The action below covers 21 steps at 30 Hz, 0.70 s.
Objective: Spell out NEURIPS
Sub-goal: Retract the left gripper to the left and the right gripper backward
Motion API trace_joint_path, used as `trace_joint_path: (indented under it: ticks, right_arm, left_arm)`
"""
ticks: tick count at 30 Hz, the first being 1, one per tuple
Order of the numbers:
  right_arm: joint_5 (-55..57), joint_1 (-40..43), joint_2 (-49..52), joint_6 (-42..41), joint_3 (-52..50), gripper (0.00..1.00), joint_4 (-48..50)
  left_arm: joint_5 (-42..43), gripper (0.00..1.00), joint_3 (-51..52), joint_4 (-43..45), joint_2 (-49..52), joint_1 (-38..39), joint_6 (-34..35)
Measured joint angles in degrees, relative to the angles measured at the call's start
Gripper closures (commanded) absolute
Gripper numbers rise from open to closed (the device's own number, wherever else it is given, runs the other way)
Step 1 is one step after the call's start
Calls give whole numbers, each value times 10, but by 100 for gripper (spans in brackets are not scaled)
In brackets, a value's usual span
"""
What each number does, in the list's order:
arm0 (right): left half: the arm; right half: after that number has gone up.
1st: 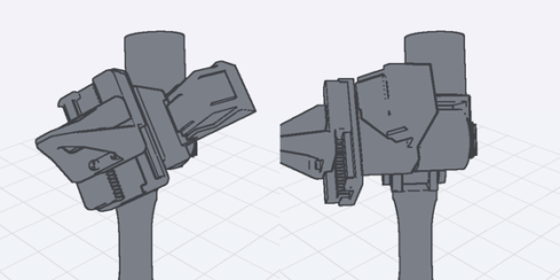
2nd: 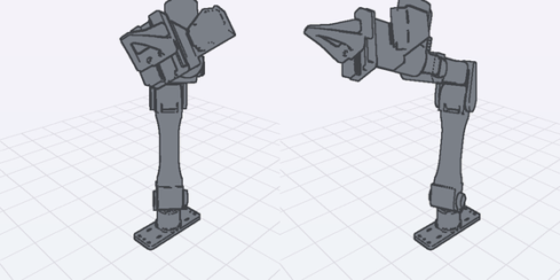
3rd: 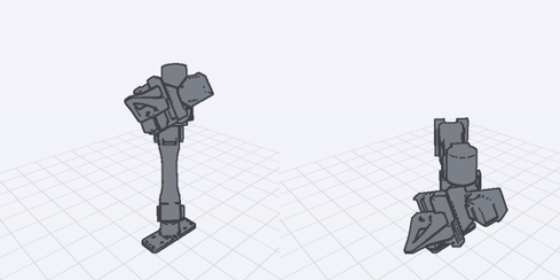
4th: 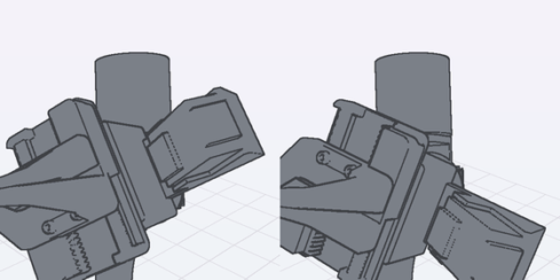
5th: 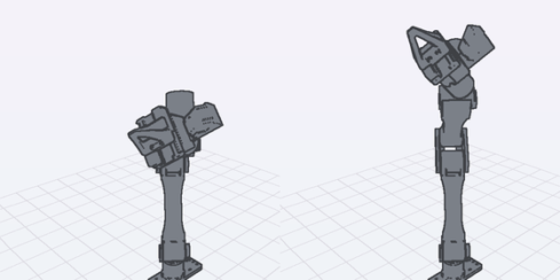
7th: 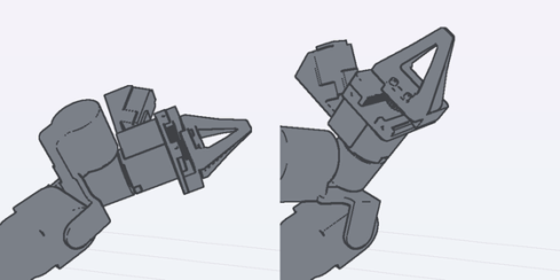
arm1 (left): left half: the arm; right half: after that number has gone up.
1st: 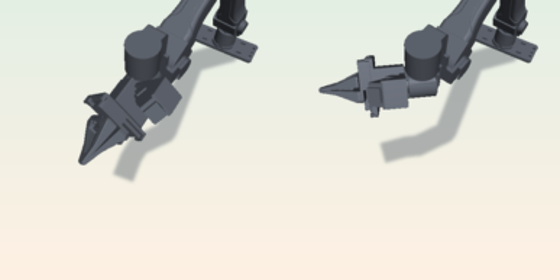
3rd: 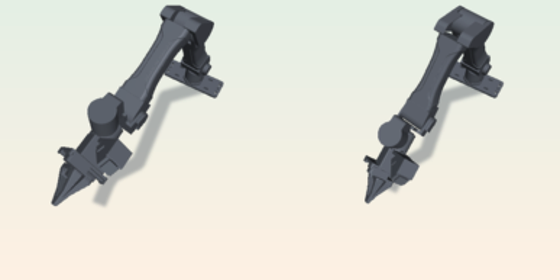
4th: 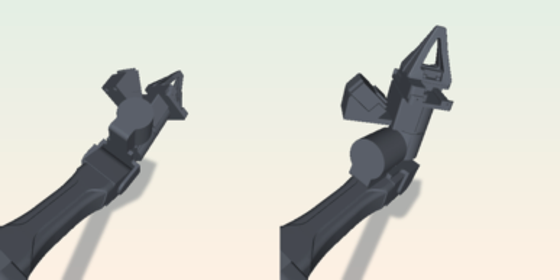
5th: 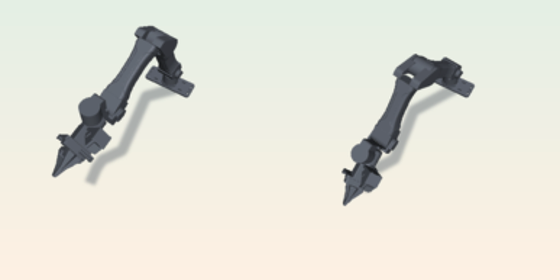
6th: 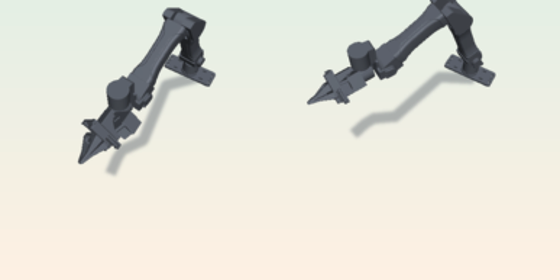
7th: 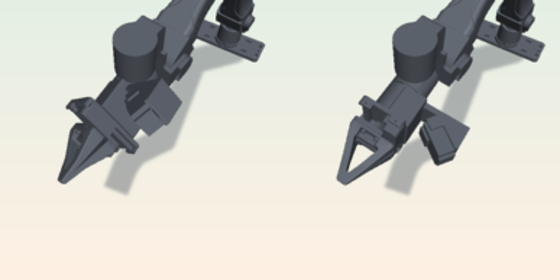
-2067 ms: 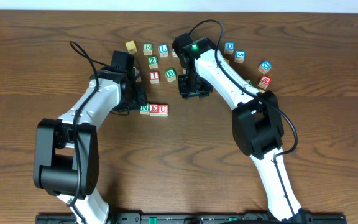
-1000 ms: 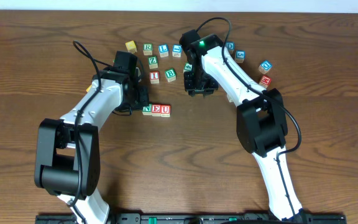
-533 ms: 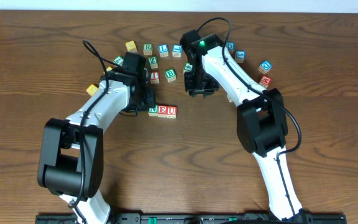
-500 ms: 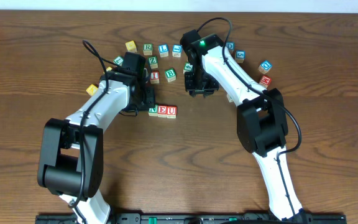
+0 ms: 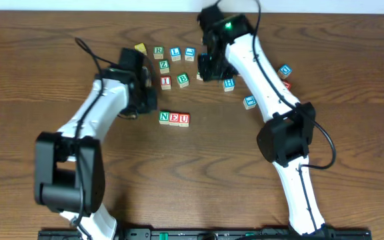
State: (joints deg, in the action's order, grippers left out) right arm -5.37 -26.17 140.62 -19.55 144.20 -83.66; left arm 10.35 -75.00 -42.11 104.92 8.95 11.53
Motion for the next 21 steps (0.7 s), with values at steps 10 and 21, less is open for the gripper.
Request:
trace_joint_path:
  ticks: [10, 21]
  right_arm:
    - [-2, 23, 0, 19, 135, 36, -58]
    - [-2, 30, 0, 34, 136, 19, -61]
  left_arm:
    - [-2, 83, -73, -64, -172, -66, -10]
    - [-3, 67, -73, -77, -237, -97, -11]
